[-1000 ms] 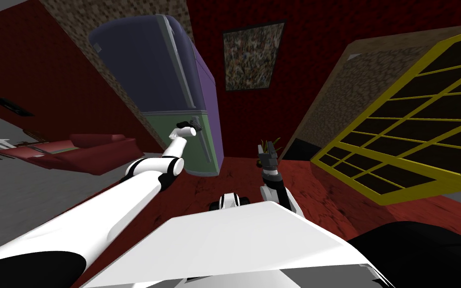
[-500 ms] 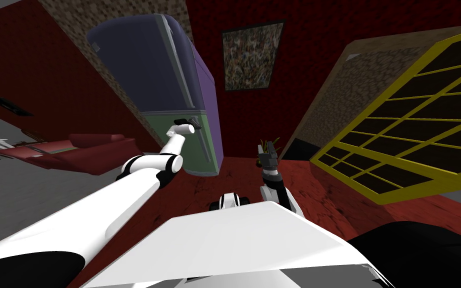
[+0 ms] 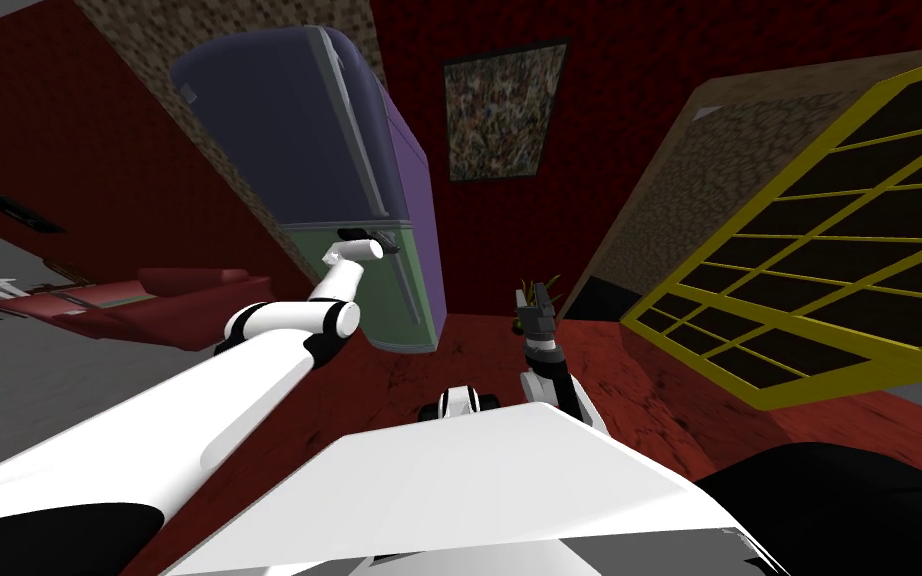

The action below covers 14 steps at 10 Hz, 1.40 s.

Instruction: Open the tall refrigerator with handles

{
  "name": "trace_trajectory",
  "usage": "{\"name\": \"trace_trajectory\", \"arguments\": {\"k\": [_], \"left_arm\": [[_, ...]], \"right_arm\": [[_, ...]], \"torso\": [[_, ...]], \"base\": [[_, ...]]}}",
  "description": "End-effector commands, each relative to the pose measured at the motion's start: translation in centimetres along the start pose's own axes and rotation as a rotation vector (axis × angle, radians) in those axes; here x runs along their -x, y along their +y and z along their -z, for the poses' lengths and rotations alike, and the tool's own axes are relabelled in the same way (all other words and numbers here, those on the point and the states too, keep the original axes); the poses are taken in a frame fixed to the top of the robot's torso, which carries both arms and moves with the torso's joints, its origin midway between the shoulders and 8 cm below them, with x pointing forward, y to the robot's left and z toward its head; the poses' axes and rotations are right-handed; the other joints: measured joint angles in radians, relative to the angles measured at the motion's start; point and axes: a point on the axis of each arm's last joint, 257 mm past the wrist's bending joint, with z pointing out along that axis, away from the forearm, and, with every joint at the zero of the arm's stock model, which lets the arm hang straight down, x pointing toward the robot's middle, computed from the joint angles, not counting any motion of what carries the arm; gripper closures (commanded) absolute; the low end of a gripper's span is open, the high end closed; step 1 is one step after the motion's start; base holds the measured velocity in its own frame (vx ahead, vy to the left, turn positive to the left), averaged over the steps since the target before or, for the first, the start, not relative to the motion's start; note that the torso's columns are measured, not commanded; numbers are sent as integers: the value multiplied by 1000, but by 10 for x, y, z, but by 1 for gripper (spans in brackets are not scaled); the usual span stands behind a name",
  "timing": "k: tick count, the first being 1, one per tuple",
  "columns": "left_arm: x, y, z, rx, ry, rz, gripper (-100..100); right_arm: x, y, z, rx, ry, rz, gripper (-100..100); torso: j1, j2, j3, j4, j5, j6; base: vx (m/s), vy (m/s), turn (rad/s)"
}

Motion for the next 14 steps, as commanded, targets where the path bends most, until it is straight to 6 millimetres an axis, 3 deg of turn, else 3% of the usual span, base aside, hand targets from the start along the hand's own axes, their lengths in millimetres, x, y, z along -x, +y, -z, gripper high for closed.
{"name": "trace_trajectory", "arguments": {"k": [1,4,5,6,7,9,10,12,13,14], "left_arm": [[-4,-14,0,-8,-5,20,-100],[-5,-17,1,-10,-3,15,-100],[-6,-18,1,-11,-3,15,100],[-21,-13,1,-3,23,16,100],[-21,-13,1,-3,23,16,100],[-48,8,1,34,64,19,100],[-48,8,1,34,64,19,100],[-74,29,2,71,105,21,100],[-74,29,2,71,105,21,100],[-87,40,4,89,126,22,100]], "right_arm": [[0,0,0,0,0,0,0],[0,0,0,0,0,0,0],[0,0,0,0,0,0,0],[0,0,0,0,0,0,0],[0,0,0,0,0,0,0],[0,0,0,0,0,0,0],[0,0,0,0,0,0,0],[0,0,0,0,0,0,0],[0,0,0,0,0,0,0],[0,0,0,0,0,0,0]], "torso": [[0,1,1,-1,1,0],[0,0,1,-2,1,-1],[0,2,2,-2,1,-1],[-1,3,3,-4,2,1],[6,6,4,-4,3,2],[10,9,6,-2,6,-4],[9,9,6,-3,6,-4],[7,-1,0,-2,5,-7],[7,2,2,-3,5,-5],[6,0,0,-3,5,-7]], "base": [[4,-8,-14],[48,-4,-9],[12,3,26],[-59,155,-66],[-102,203,-85],[-222,297,-91],[-209,291,-89],[-222,286,-77],[-221,282,-66],[-229,287,-64]]}}
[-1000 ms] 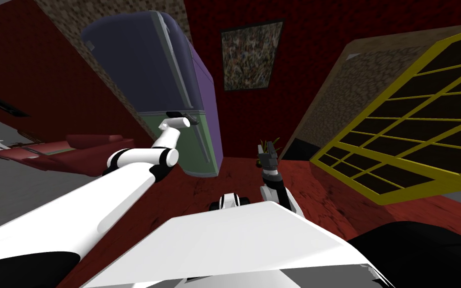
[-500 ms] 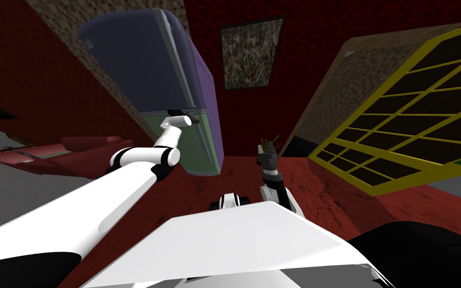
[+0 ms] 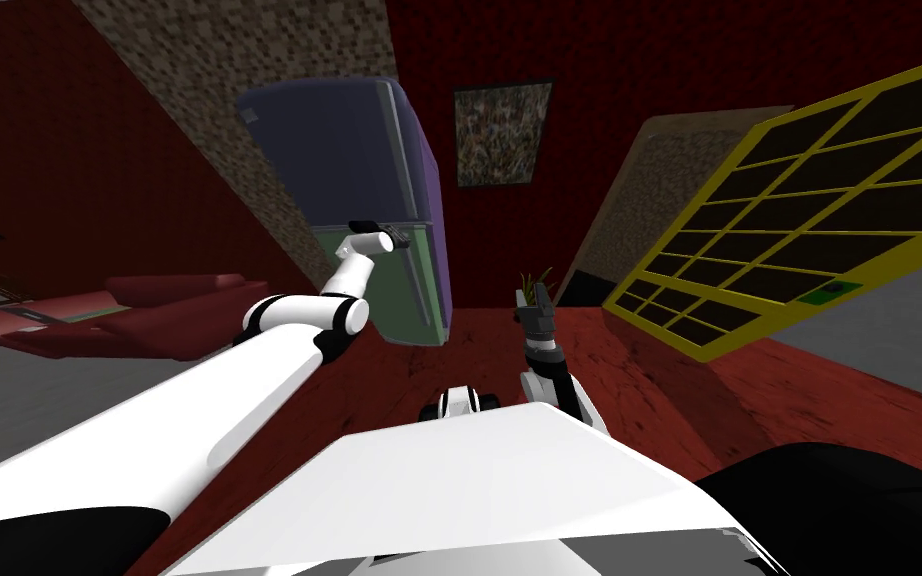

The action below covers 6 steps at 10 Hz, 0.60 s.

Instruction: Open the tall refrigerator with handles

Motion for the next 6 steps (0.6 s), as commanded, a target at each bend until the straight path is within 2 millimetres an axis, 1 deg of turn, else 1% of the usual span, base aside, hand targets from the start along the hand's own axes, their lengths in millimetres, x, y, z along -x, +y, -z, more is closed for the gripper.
{"name": "trace_trajectory", "arguments": {"k": [1,2,3,4,5,6], "left_arm": [[-23,21,-2,38,38,1,100],[-23,21,-2,38,38,1,100],[-36,32,-2,57,60,2,100],[-50,43,-2,76,81,3,100],[-50,43,-2,76,81,3,100],[-63,54,-1,95,103,4,100]], "right_arm": [[0,0,0,0,0,0,0],[0,0,0,0,0,0,0],[0,0,0,0,0,0,0],[0,0,0,0,0,0,0],[0,0,0,0,0,0,0],[0,0,0,0,0,0,0]], "torso": [[1,0,0,0,0,1],[0,3,2,0,-1,3],[-4,-1,0,0,-1,1],[-2,-1,-1,0,-2,3],[-2,1,0,-1,-2,4],[-5,-1,-1,-1,-2,2]], "base": [[-261,306,-106],[-187,256,-62],[-176,295,-48],[-196,313,-93],[-159,253,-70],[-204,284,-55]]}}
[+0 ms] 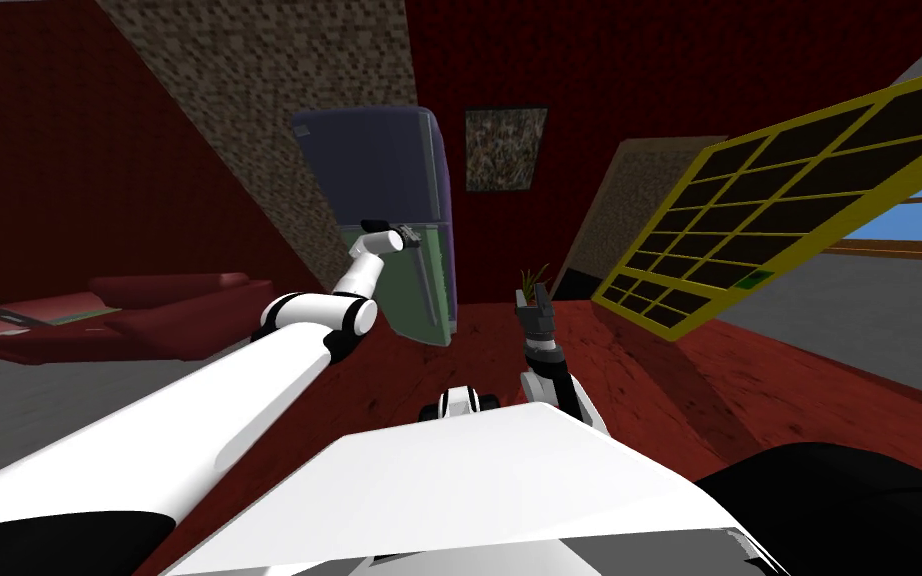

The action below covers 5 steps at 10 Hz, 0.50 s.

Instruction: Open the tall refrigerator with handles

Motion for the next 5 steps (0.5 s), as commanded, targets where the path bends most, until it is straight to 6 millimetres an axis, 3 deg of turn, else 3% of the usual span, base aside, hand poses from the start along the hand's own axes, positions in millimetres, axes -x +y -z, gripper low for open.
{"name": "trace_trajectory", "arguments": {"k": [1,2,5], "left_arm": [[-9,5,-2,9,15,1,100],[-22,19,-3,34,38,2,100],[-34,30,-3,52,59,4,100]], "right_arm": [[0,0,0,0,0,0,0],[0,0,0,0,0,0,0],[0,0,0,0,0,0,0]], "torso": [[2,3,1,0,0,1],[-5,-2,-1,1,-1,0],[5,1,0,-1,1,1]], "base": [[-114,138,-52],[-79,215,-59],[-89,232,-71]]}}
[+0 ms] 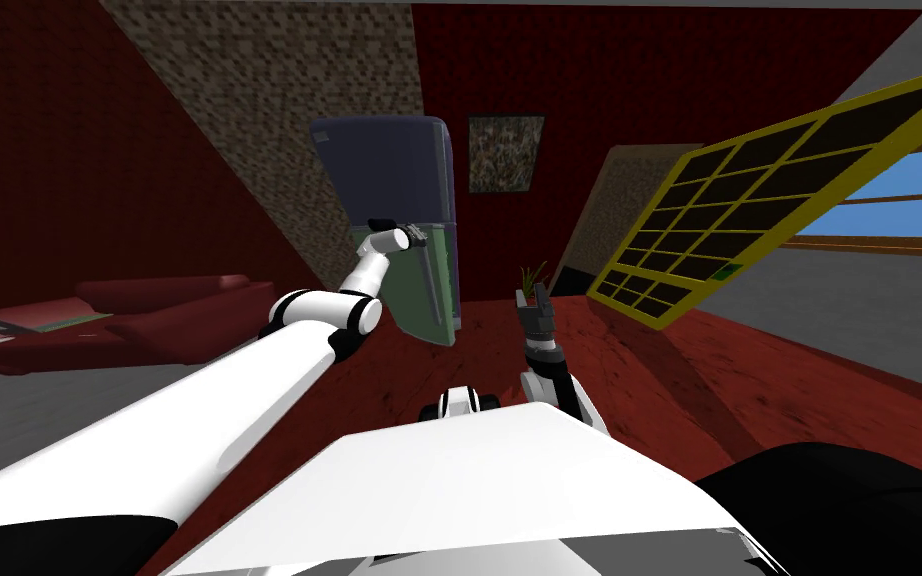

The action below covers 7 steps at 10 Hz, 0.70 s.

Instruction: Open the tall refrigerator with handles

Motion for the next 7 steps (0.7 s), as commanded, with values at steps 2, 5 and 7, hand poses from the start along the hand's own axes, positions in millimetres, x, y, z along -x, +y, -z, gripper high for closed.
{"name": "trace_trajectory", "arguments": {"k": [2,5,7], "left_arm": [[-13,19,0,32,23,1,100],[-36,41,-1,70,65,5,100],[-48,51,-1,90,86,6,100]], "right_arm": [[0,0,0,0,0,0,0],[0,0,0,0,0,0,0],[0,0,0,0,0,0,0]], "torso": [[1,1,1,0,1,-2],[-1,-4,-3,0,1,-3],[1,-5,-4,-1,1,-4]], "base": [[-115,240,-55],[-97,250,-57],[-83,251,-59]]}}
